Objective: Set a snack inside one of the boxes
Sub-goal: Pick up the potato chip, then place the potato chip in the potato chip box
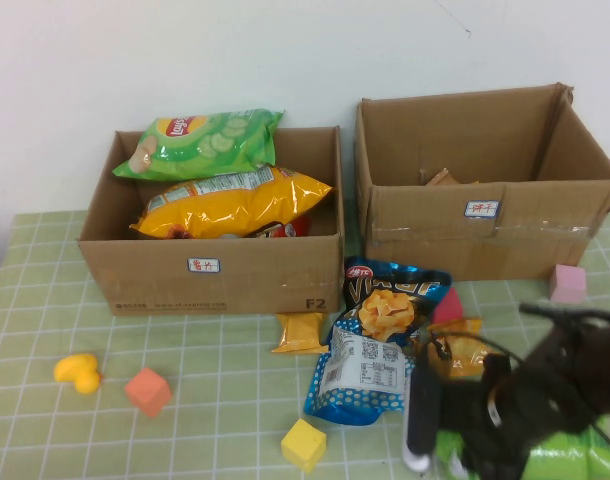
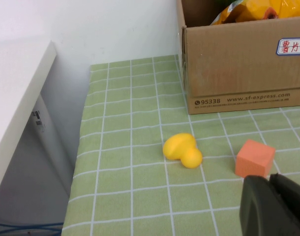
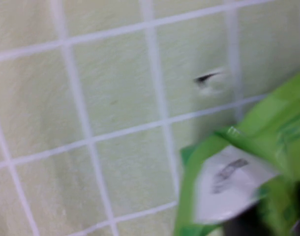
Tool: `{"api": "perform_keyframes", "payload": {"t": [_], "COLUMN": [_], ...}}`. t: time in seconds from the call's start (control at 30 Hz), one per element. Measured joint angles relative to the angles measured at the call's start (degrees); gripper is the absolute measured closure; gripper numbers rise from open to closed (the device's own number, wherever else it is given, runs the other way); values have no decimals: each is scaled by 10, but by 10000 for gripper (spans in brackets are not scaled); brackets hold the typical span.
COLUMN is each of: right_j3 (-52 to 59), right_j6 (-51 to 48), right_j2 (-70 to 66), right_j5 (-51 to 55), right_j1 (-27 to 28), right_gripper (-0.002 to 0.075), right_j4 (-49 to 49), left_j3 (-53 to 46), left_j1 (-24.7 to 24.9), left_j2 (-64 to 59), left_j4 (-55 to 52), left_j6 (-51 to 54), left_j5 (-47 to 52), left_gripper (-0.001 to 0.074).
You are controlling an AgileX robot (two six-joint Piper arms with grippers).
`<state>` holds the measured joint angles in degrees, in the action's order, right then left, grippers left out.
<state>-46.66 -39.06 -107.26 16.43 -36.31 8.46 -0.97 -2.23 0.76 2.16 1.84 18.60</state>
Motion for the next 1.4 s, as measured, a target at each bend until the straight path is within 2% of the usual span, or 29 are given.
{"api": "perform_keyframes", "payload": {"t": [0.03, 0.1, 0.17, 0.23, 0.47, 0.73, 1.13, 1.4], "right_j3": [-15, -48, -83, -113, -219, -276, -280, -327], "right_j6": [13, 50, 85, 113, 166, 193, 351, 379], "right_j2": [0, 0, 2, 16, 112, 150, 48, -79], "right_j5": [19, 58, 93, 115, 79, -128, -538, -660], "right_j1": [0, 0, 0, 0, 0, 0, 0, 27], "right_gripper": [499, 626, 680, 700, 716, 717, 717, 717], "right_j4": [1, 3, 3, 3, -20, -52, -74, -127], "left_j3": [0, 0, 0, 0, 0, 0, 0, 0], "left_j1": [0, 0, 0, 0, 0, 0, 0, 0], "left_j2": [0, 0, 0, 0, 0, 0, 0, 0], "left_j4": [0, 0, 0, 0, 0, 0, 0, 0], "left_j6": [0, 0, 0, 0, 0, 0, 0, 0], "left_j5": [0, 0, 0, 0, 0, 0, 0, 0], "left_gripper": [738, 738, 738, 738, 738, 738, 736, 736]}}
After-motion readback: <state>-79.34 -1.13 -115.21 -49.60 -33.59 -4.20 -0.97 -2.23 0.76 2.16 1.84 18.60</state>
